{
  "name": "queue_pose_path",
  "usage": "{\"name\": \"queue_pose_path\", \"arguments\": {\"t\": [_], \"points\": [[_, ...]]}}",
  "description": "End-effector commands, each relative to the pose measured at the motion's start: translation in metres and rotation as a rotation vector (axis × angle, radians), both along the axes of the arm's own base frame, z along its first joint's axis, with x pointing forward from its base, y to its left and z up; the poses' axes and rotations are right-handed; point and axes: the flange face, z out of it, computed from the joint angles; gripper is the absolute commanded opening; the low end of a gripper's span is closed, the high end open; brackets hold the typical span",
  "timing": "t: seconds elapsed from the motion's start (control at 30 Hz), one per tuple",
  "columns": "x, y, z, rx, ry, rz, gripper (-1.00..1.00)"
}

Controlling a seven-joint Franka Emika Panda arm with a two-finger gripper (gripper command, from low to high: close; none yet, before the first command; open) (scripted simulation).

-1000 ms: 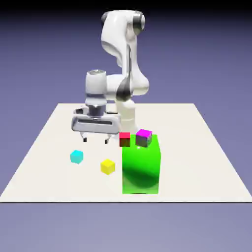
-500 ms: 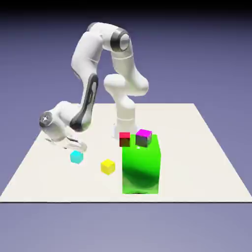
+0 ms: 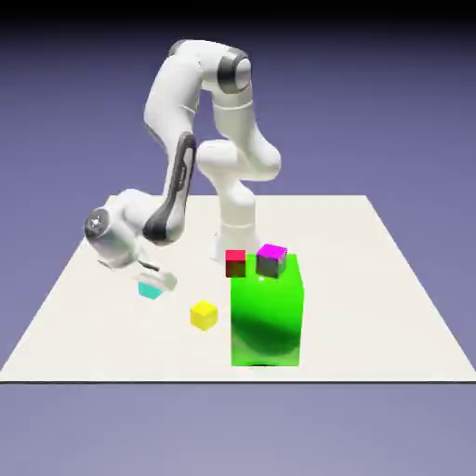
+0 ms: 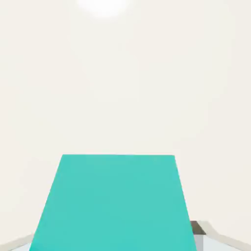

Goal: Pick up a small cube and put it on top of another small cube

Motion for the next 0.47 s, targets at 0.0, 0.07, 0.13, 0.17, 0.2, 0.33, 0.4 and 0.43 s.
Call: {"name": "queue_pose_path", "arguments": {"t": [0.0,0.07,0.13,0.17,0.2,0.33,0.4,0.43], "points": [[0.007,0.014,0.005,-0.001,0.002,-0.030,-1.00],[0.018,0.044,0.016,0.005,0.008,-0.090,-1.00],[0.026,0.070,0.025,0.011,0.017,-0.140,-1.00],[0.026,0.070,0.025,0.011,0.017,-0.140,-1.00],[0.023,0.075,0.010,0.013,0.016,-0.140,-1.00],[0.006,0.089,-0.036,0.011,0.017,-0.140,-1.00],[0.006,0.089,-0.036,0.011,0.017,-0.140,1.00],[0.013,0.084,-0.022,0.013,0.016,-0.140,1.00]]}}
